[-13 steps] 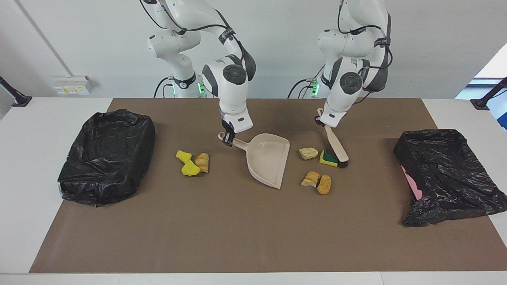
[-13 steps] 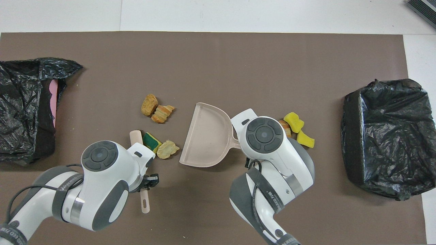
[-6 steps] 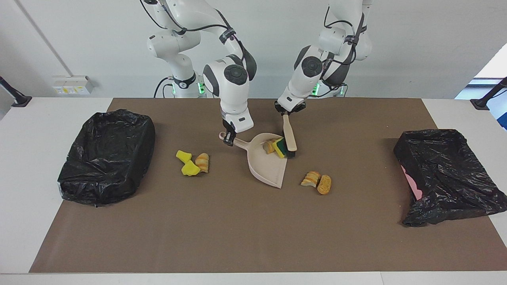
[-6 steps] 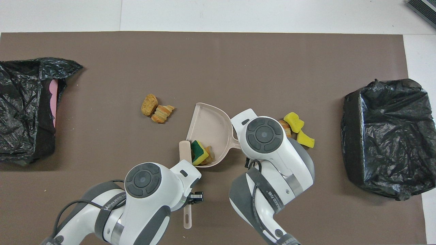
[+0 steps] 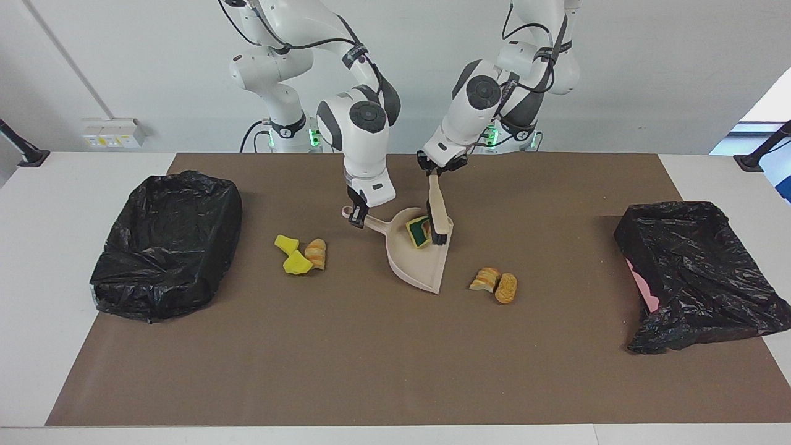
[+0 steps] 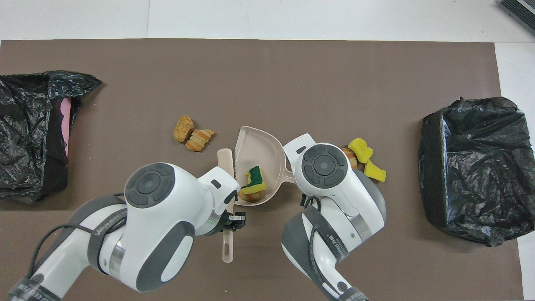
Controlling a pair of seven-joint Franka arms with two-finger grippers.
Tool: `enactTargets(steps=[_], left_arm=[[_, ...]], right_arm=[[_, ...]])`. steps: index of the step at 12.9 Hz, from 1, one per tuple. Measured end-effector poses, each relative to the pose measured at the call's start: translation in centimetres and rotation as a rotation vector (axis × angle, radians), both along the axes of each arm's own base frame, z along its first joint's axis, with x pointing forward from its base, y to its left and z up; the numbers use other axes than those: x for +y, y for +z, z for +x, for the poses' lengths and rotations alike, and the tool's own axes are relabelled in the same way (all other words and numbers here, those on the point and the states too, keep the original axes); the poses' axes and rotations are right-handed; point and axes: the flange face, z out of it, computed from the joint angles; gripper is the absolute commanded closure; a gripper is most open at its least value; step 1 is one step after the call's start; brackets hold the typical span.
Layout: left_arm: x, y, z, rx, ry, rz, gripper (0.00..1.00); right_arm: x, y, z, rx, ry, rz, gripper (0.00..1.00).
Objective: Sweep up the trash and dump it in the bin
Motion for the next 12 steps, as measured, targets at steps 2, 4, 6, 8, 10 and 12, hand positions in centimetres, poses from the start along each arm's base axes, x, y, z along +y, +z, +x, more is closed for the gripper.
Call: enactTargets(steps=[2, 4, 6, 8, 10, 12], left_arm=[[2.7, -0.3, 2.3, -0.048, -0.033, 0.057, 1.0], [6.3, -1.3, 5.1, -0.093, -0.057, 0.12, 1.0], [10.9, -2.0, 8.6, -0.123, -0.079, 0.167, 1.0], [14.8, -2.9, 11.9, -0.136, -0.096, 0.214, 1.0], [16.1, -4.4, 13.7, -0.136, -0.13, 0.282, 1.0], [15.6, -6.4, 14.7, -0.118, -0.155, 0.307, 1.0]], right_arm=[[0.0, 0.0, 0.0, 0.0, 0.0, 0.0, 1.0], [0.1, 0.0, 0.0, 0.0, -0.005, 0.0, 1.0], [0.7, 0.0, -0.4, -0.003, -0.022, -0.001, 1.0], [1.0, 0.0, -0.6, -0.004, -0.027, -0.001, 1.0], [1.0, 0.0, -0.6, -0.004, -0.028, -0.001, 1.0], [1.0, 0.0, -0.6, -0.004, -0.028, -0.001, 1.0]])
